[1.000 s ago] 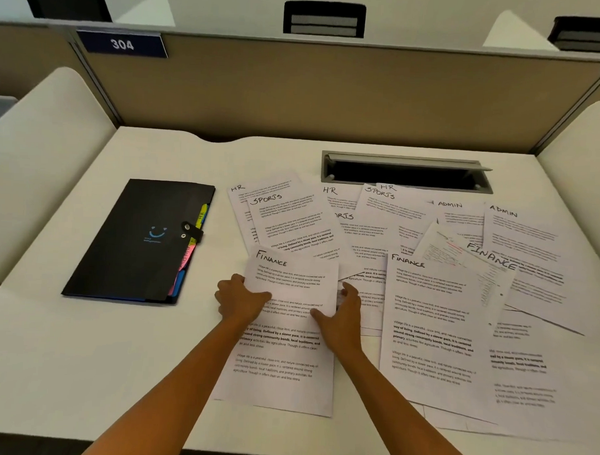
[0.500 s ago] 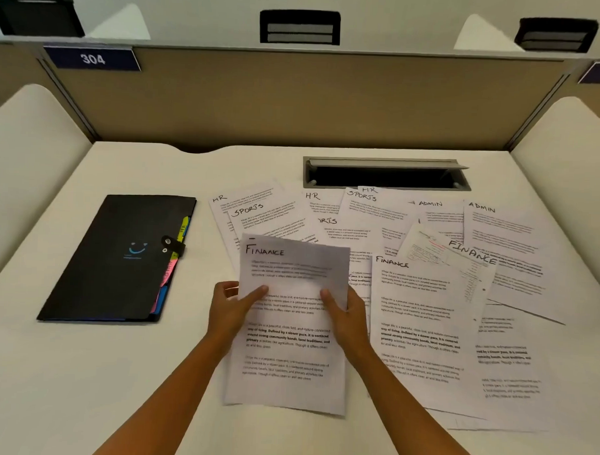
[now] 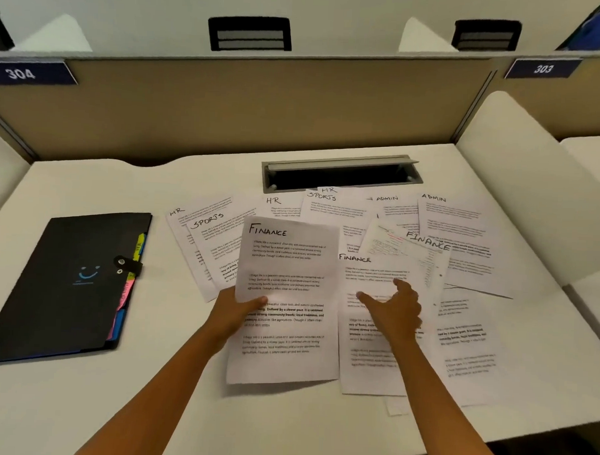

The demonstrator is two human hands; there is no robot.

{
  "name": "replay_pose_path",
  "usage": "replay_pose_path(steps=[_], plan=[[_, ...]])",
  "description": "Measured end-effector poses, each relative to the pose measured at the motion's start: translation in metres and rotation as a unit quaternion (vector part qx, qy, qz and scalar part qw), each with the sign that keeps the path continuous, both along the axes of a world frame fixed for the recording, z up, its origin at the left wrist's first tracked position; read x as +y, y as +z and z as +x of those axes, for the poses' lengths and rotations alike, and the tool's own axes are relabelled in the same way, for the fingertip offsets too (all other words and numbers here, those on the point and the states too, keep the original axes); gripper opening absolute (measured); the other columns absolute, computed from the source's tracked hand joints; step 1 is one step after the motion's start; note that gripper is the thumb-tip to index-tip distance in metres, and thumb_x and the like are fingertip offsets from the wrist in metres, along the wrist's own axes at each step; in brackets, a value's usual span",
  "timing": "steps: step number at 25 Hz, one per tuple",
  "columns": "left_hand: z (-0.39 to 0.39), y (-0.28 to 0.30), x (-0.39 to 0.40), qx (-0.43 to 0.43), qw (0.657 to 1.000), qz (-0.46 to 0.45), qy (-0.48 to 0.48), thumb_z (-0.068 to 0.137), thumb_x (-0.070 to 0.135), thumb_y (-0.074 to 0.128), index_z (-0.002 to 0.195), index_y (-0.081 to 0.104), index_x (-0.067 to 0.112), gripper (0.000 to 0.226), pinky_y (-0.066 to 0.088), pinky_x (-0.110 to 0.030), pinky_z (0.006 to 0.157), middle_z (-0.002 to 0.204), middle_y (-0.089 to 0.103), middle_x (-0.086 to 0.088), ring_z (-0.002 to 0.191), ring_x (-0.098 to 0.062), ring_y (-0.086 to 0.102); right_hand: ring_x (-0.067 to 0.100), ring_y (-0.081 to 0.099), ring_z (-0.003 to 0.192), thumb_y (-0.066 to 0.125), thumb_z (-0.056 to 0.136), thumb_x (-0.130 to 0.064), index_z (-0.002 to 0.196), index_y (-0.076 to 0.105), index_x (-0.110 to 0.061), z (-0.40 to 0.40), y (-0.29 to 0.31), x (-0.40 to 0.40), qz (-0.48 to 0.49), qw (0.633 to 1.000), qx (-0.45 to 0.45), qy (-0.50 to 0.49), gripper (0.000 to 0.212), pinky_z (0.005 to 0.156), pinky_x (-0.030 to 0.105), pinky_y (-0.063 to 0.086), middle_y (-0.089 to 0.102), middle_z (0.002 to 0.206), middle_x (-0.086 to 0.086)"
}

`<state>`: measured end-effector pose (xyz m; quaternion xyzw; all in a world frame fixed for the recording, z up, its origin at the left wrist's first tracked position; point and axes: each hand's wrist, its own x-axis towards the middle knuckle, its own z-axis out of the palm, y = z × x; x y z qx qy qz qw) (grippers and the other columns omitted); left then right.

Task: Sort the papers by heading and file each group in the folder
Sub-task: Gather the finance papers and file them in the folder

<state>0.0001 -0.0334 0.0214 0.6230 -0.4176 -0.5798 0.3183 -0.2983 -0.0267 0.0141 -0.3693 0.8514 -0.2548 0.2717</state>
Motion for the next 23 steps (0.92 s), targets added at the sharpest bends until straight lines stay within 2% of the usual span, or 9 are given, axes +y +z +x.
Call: replay_pose_path(steps=[2, 4, 7, 9, 13, 16, 20, 21, 23], plan=[[0.001, -0.005, -0.003, -0.004, 1.000, 0.002, -0.001, 0.081, 0.023, 0.076, 0.116, 0.065, 0.018, 0.037, 0.060, -0.038, 0.074, 0.100, 0.075, -0.001, 0.084, -0.020, 0.074, 0.038, 0.026, 0.139, 0.084, 0.060, -0.058, 0.146, 0.024, -0.016, -0.030, -0.002, 0.009, 0.078, 0.994, 0.078, -0.024, 0.113, 0.111, 0.057, 0.023, 0.026, 0.152, 0.015], [0.000, -0.010, -0.007, -0.004, 1.000, 0.005, 0.010, 0.081, 0.021, 0.075, 0.117, 0.064, 0.018, 0.038, 0.060, -0.038, 0.072, 0.102, 0.075, -0.002, 0.085, -0.021, 0.074, 0.040, 0.020, 0.142, 0.085, 0.053, -0.062, 0.148, 0.014, -0.016, -0.053, -0.006, 0.016, 0.126, 0.988, 0.083, -0.033, 0.127, 0.112, 0.059, 0.018, 0.017, 0.155, 0.016], [-0.003, -0.014, -0.012, -0.014, 1.000, 0.013, 0.021, 0.082, 0.019, 0.074, 0.118, 0.063, 0.018, 0.037, 0.060, -0.042, 0.076, 0.104, 0.074, -0.003, 0.087, -0.023, 0.073, 0.040, 0.029, 0.138, 0.086, 0.043, -0.066, 0.146, 0.016, -0.017, -0.066, -0.018, 0.024, 0.163, 0.982, 0.087, -0.029, 0.134, 0.110, 0.059, 0.025, 0.026, 0.148, 0.018], [-0.004, -0.019, -0.014, -0.025, 0.999, 0.018, 0.018, 0.083, 0.018, 0.074, 0.119, 0.063, 0.018, 0.037, 0.059, -0.045, 0.080, 0.105, 0.073, -0.003, 0.089, -0.024, 0.072, 0.038, 0.038, 0.131, 0.086, 0.040, -0.068, 0.142, 0.022, -0.017, -0.065, -0.022, 0.029, 0.145, 0.983, 0.108, -0.034, 0.131, 0.106, 0.056, 0.030, 0.036, 0.140, 0.018], [-0.002, -0.028, -0.013, -0.046, 0.999, 0.024, 0.012, 0.084, 0.018, 0.072, 0.120, 0.061, 0.019, 0.038, 0.059, -0.043, 0.079, 0.107, 0.072, -0.004, 0.090, -0.024, 0.071, 0.037, 0.053, 0.114, 0.092, 0.045, -0.053, 0.130, 0.036, -0.013, -0.063, -0.022, 0.035, 0.031, 0.987, 0.145, -0.067, 0.109, 0.096, 0.053, 0.043, 0.046, 0.126, 0.017], [0.002, -0.034, -0.009, -0.055, 0.998, 0.028, 0.027, 0.084, 0.018, 0.072, 0.121, 0.060, 0.018, 0.039, 0.057, -0.040, 0.077, 0.109, 0.071, -0.005, 0.091, -0.024, 0.070, 0.037, 0.061, 0.097, 0.091, 0.058, -0.038, 0.120, 0.045, -0.011, -0.066, -0.024, 0.039, 0.007, 0.987, 0.146, -0.063, 0.081, 0.082, 0.051, 0.054, 0.048, 0.121, 0.017], [0.002, -0.034, -0.007, -0.048, 0.998, 0.033, 0.039, 0.084, 0.017, 0.072, 0.119, 0.060, 0.020, 0.036, 0.057, -0.042, 0.081, 0.110, 0.070, -0.005, 0.092, -0.024, 0.069, 0.028, 0.060, 0.081, 0.069, 0.088, -0.027, 0.106, 0.060, -0.007, -0.070, -0.021, 0.041, -0.066, 0.991, 0.100, -0.066, 0.028, 0.073, 0.037, 0.051, 0.063, 0.104, 0.013], [0.002, -0.033, -0.006, -0.051, 0.997, 0.035, 0.039, 0.084, 0.018, 0.072, 0.118, 0.059, 0.020, 0.036, 0.057, -0.043, 0.083, 0.111, 0.070, -0.005, 0.093, -0.024, 0.069, 0.025, 0.059, 0.077, 0.060, 0.094, -0.026, 0.105, 0.061, -0.007, -0.070, -0.019, 0.042, -0.107, 0.988, 0.093, -0.059, 0.022, 0.070, 0.033, 0.048, 0.064, 0.095, 0.009], [0.002, -0.033, -0.006, -0.056, 0.997, 0.037, 0.037, 0.084, 0.019, 0.073, 0.121, 0.059, 0.020, 0.039, 0.056, -0.047, 0.087, 0.113, 0.069, -0.005, 0.096, -0.026, 0.068, 0.023, 0.059, 0.075, 0.050, 0.100, -0.027, 0.107, 0.061, -0.006, -0.069, -0.014, 0.042, -0.175, 0.979, 0.062, -0.080, 0.025, 0.068, 0.030, 0.046, 0.061, 0.089, 0.002]])
